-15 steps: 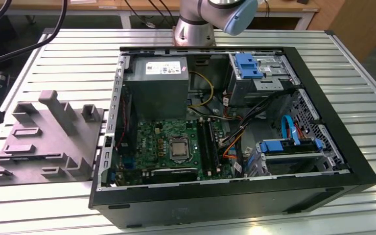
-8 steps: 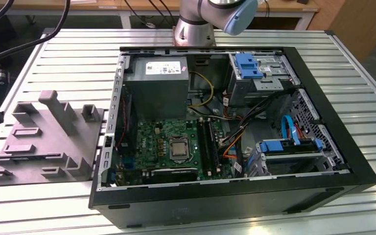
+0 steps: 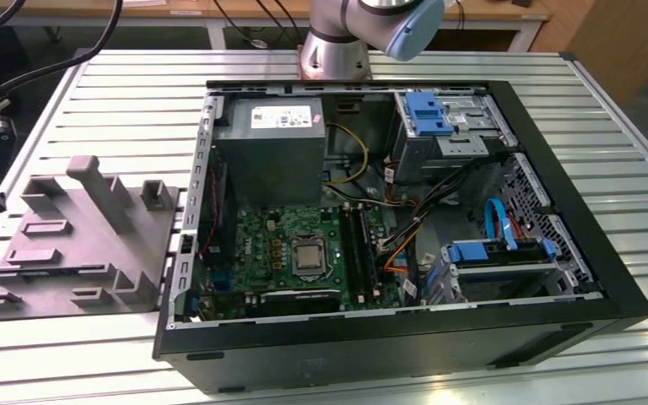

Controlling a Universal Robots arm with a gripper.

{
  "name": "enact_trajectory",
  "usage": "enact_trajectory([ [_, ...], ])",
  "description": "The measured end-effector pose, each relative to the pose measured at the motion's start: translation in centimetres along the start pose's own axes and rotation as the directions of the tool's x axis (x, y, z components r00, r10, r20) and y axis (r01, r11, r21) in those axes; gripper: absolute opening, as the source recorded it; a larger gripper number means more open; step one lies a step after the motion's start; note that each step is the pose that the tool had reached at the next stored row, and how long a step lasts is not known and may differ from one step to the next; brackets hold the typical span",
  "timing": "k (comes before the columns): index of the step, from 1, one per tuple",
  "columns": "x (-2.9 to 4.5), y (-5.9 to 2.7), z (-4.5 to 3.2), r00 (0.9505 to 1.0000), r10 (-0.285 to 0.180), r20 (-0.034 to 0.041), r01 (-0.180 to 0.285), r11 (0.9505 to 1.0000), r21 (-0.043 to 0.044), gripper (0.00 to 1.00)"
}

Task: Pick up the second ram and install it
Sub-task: 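Pick up the second ram and move it above second insertion slot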

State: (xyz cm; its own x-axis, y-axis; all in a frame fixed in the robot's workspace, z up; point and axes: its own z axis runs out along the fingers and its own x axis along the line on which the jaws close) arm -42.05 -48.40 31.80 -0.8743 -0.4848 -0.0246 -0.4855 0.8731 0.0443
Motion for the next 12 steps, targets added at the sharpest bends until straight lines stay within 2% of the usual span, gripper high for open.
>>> enact_trajectory([
  [3, 0.00, 0.00, 0.03, 0.9985, -0.056, -0.0024, 0.056, 0.9985, -0.0014, 0.10],
  [6, 0.00, 0.00, 0.06, 0.9940, -0.109, -0.0047, 0.109, 0.9940, -0.0029, 0.10],
  [9, 0.00, 0.00, 0.08, 0.9867, -0.163, -0.0068, 0.163, 0.9867, -0.0046, 0.10],
  [12, 0.00, 0.00, 0.11, 0.9761, -0.217, -0.0090, 0.217, 0.9761, -0.0064, 0.10],
])
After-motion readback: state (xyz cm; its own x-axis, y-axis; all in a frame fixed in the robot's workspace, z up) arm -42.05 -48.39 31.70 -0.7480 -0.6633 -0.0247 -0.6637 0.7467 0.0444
